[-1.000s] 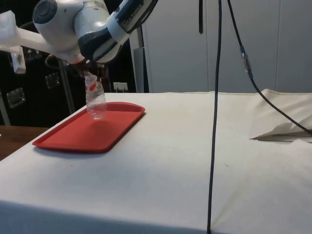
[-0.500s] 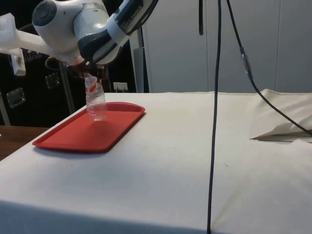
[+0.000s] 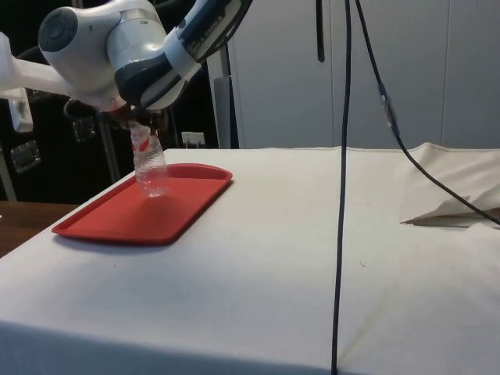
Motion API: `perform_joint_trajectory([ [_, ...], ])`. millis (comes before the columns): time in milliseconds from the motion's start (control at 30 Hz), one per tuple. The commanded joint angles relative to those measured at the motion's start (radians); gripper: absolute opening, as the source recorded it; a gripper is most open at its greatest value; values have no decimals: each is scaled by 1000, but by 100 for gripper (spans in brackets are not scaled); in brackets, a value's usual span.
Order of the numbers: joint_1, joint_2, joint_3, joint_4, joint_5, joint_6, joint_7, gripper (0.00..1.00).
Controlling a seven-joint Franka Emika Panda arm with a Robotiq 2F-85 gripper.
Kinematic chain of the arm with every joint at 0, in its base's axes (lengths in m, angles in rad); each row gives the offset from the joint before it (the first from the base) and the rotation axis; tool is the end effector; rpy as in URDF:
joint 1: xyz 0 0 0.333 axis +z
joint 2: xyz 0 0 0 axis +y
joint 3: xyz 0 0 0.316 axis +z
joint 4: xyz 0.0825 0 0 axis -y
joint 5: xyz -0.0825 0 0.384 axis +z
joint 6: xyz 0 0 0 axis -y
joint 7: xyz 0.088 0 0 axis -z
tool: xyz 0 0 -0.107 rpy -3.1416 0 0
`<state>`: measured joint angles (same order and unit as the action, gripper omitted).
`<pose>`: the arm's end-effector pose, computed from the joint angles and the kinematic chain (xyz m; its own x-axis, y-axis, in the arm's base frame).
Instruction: Place the bottle upright on the tray.
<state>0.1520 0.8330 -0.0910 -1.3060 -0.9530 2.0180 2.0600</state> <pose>0.7469 0.0148 0.2562 0.0220 -0.6266 0.7791 -0.9877 -0.1345 -0.0802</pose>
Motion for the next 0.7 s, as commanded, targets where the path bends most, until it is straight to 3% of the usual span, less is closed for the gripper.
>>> perform_joint_trajectory([
  [0,2,6,2,10,0,-7,0,0],
  [333,0,4,5,7,-5,-14,0,0],
  [600,-14,14,13,7,13,2,4,0],
  [633,-7,12,6,7,5,-11,3,0],
  [667,-16,17,13,7,17,6,5,0],
])
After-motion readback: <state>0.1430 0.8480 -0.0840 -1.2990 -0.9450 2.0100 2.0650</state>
